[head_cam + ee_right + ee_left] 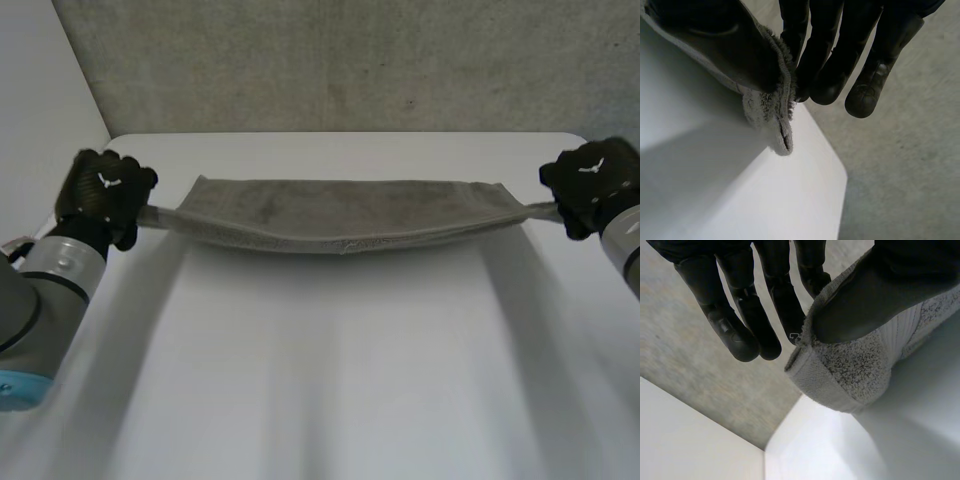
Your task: Fold the towel.
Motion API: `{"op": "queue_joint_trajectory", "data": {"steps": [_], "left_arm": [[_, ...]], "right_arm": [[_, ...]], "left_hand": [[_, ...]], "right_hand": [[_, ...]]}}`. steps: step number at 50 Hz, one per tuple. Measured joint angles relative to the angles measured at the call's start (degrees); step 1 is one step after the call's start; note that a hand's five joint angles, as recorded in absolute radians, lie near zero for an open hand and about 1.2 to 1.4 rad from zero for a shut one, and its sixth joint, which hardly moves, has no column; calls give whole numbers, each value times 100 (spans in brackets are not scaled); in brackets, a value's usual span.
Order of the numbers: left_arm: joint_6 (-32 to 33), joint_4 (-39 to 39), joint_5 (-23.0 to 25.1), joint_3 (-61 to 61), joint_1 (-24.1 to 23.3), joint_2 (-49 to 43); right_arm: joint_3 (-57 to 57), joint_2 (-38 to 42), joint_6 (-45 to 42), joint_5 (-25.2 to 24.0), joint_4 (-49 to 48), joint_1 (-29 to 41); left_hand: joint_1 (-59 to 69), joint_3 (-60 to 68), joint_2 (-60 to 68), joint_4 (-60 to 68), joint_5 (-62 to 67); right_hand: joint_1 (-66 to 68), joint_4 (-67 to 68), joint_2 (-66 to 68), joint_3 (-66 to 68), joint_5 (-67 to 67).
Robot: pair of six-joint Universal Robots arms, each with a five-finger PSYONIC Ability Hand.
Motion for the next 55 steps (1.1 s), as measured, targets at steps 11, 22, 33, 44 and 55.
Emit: {"op": "queue_joint_trajectory", "data": {"steps": [11, 22, 33, 44, 55], "left_arm": [[36, -1166, 662, -554, 458, 1573], [-4, -1763, 1261, -663, 1067, 2354], [129, -1392, 1250, -251, 554, 500], [173, -1119, 321, 1434, -155, -1982], [343, -1065, -116, 2864, -470, -3100]], "right_arm": [[23, -812, -263, -646, 1402, -716], [-216, -1358, -333, -1491, 1832, -1385], [-574, 153, -339, -1521, 1905, -1156], [-1717, 2275, -239, -865, 1727, -715], [-2403, 3194, -144, -110, 632, -302]], "left_hand": [[0, 0, 0, 0, 0], [0, 1, 0, 0, 0], [4, 3, 0, 0, 2], [29, 7, 0, 0, 2], [30, 10, 0, 0, 2]], "right_hand": [[0, 0, 0, 0, 0], [1, 0, 0, 51, 0], [2, 0, 0, 72, 36], [5, 0, 0, 72, 37], [6, 0, 0, 72, 37]]}}
